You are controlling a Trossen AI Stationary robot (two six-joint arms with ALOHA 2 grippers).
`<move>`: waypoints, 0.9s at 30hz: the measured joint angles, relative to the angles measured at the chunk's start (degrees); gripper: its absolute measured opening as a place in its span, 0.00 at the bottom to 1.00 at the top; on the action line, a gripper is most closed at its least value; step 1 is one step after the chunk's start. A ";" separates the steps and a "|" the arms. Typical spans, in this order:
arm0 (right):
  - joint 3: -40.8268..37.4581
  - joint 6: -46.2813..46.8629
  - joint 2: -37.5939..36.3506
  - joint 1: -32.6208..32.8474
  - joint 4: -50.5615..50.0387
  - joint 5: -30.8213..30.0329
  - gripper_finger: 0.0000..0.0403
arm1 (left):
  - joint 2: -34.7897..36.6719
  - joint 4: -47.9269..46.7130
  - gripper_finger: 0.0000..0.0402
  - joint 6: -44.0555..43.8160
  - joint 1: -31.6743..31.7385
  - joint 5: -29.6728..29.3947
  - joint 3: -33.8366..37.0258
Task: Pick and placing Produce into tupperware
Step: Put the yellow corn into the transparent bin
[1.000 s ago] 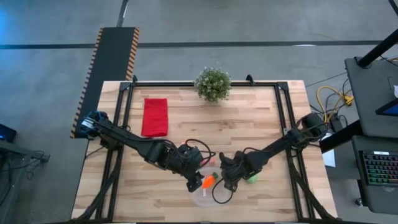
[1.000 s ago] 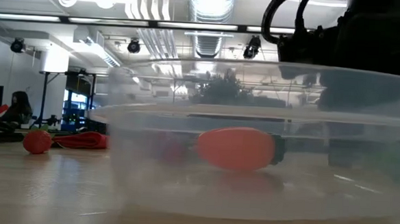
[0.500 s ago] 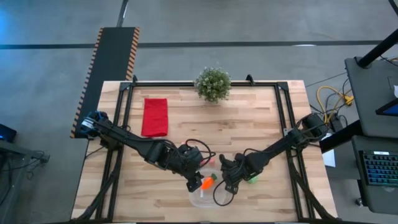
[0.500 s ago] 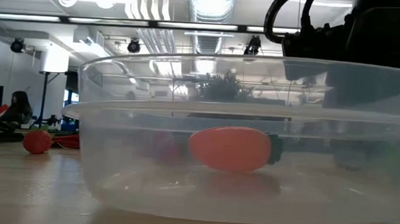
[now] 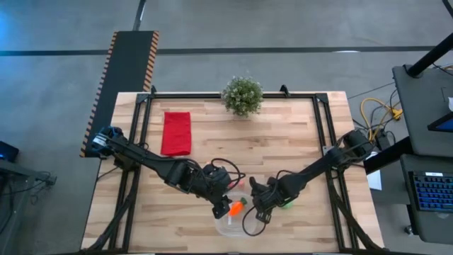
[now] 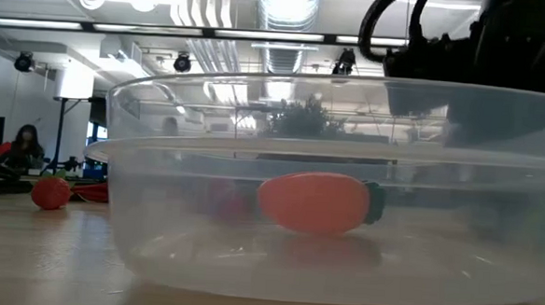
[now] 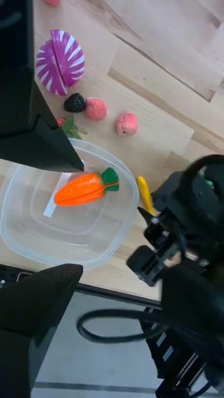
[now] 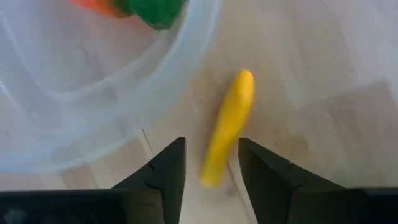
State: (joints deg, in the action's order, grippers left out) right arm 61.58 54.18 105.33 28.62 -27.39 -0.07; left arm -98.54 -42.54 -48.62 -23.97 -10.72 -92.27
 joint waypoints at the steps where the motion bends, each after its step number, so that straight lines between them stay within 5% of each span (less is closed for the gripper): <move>1: 0.07 -0.01 0.77 -0.01 0.46 0.34 0.33 | 0.00 0.00 0.60 0.00 0.00 0.02 -0.01; 13: 2.97 -1.27 2.58 0.09 -2.47 -1.93 0.29 | 0.00 -0.13 0.60 -0.02 0.00 0.02 0.00; 27: 5.16 -3.88 2.78 -0.04 -7.71 -3.18 0.08 | 0.02 -0.09 0.60 1.01 0.00 -0.04 0.00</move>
State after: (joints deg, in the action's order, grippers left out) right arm 66.74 50.30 108.12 28.58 -35.10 -3.24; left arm -98.52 -42.64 -47.62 -23.97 -10.76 -92.27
